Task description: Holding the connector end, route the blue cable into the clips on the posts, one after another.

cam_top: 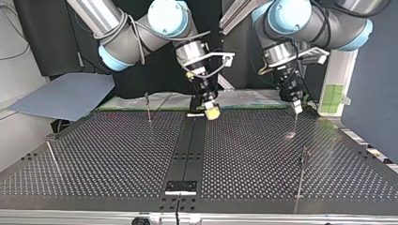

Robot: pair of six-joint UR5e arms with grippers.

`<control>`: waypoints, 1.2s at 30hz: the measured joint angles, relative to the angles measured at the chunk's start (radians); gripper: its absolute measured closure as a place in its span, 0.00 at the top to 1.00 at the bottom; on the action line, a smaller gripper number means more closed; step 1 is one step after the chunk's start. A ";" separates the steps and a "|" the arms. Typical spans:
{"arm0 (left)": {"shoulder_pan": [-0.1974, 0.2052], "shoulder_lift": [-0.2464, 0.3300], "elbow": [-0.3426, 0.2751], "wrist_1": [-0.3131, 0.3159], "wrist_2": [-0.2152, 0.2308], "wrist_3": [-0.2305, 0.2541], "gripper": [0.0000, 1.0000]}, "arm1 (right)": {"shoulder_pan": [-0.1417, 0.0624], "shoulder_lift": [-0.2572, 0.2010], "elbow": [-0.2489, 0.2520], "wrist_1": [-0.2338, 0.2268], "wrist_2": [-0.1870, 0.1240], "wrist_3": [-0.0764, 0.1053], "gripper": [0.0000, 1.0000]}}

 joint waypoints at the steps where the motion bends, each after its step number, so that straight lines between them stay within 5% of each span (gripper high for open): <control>1: 0.003 0.001 0.005 -0.004 0.001 0.000 0.00 | 0.000 0.000 -0.008 0.005 -0.001 0.001 0.00; 17: 0.060 0.024 0.124 -0.093 0.049 -0.013 0.00 | -0.015 0.002 -0.068 0.034 -0.006 0.022 0.00; 36: 0.128 0.013 0.167 -0.102 0.128 -0.018 0.00 | -0.023 0.008 -0.109 0.034 -0.053 0.036 0.00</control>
